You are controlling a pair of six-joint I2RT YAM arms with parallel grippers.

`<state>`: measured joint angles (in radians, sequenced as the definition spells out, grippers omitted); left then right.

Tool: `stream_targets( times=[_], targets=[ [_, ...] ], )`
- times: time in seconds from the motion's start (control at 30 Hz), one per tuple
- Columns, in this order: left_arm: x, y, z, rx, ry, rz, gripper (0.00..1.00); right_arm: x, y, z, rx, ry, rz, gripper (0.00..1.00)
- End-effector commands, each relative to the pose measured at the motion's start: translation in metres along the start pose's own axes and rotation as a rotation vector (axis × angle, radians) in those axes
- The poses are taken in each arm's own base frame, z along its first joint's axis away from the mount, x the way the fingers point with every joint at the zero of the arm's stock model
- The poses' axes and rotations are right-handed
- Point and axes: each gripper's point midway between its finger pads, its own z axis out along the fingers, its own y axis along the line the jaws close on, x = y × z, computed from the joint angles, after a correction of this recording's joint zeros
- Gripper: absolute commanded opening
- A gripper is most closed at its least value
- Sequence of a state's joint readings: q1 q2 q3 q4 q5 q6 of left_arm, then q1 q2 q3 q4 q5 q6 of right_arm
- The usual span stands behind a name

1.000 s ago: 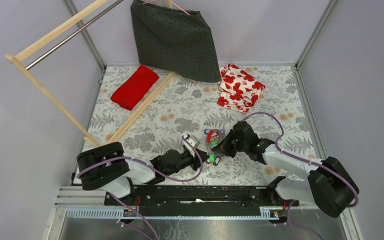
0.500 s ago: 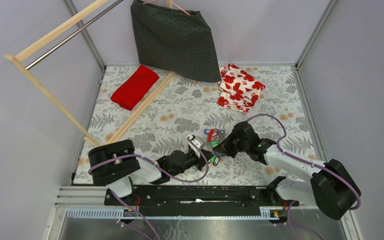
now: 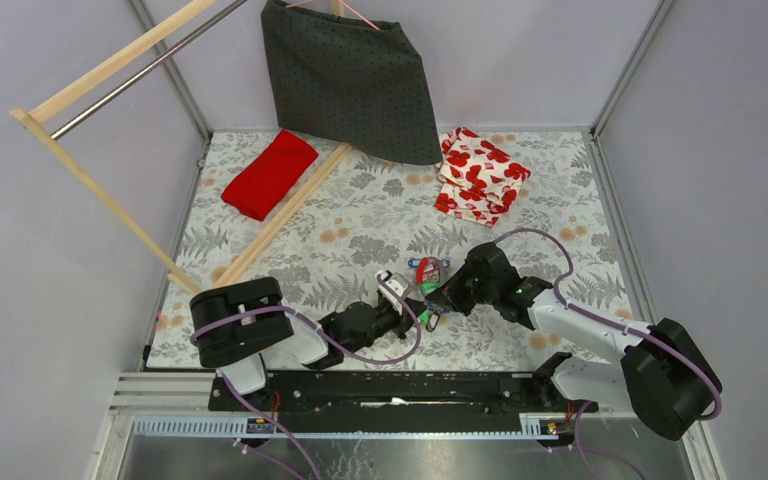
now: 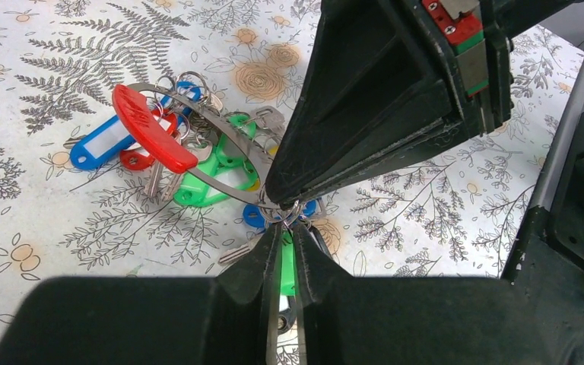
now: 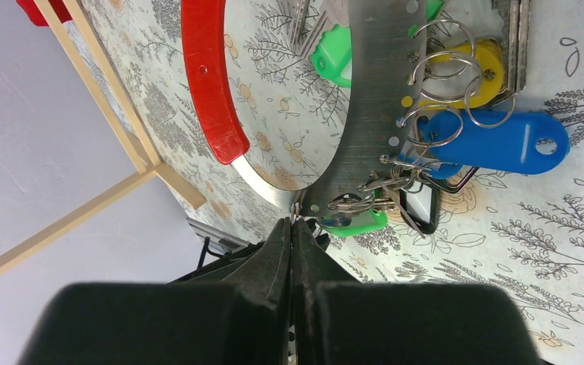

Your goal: Remove the keys from the keyring

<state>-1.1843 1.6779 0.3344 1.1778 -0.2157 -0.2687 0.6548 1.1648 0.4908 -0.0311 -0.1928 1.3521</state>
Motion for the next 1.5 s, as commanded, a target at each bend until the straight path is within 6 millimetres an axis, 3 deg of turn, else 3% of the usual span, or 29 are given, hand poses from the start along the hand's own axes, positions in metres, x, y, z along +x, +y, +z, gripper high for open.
stream_targets(
  times=[0.0,0.13,0.47,1.07,1.47],
  targets=[
    [-0.027,-0.005,0.009,0.000,-0.101,-0.014,0.10,-0.005,0.023,-0.006,-0.066,-0.019,0.005,0.00],
    [-0.025,-0.002,0.009,-0.019,-0.098,-0.010,0.00,-0.005,0.025,-0.006,-0.082,-0.016,-0.005,0.00],
    [-0.021,0.008,0.008,-0.072,-0.082,-0.010,0.00,0.006,0.025,-0.007,-0.121,0.036,-0.050,0.00],
    [-0.022,0.016,-0.006,-0.093,-0.070,0.022,0.00,0.032,0.004,-0.009,-0.149,0.177,-0.206,0.00],
    [-0.025,0.012,-0.016,-0.019,-0.044,0.060,0.00,0.044,-0.019,-0.009,-0.114,0.252,-0.309,0.00]
  ],
)
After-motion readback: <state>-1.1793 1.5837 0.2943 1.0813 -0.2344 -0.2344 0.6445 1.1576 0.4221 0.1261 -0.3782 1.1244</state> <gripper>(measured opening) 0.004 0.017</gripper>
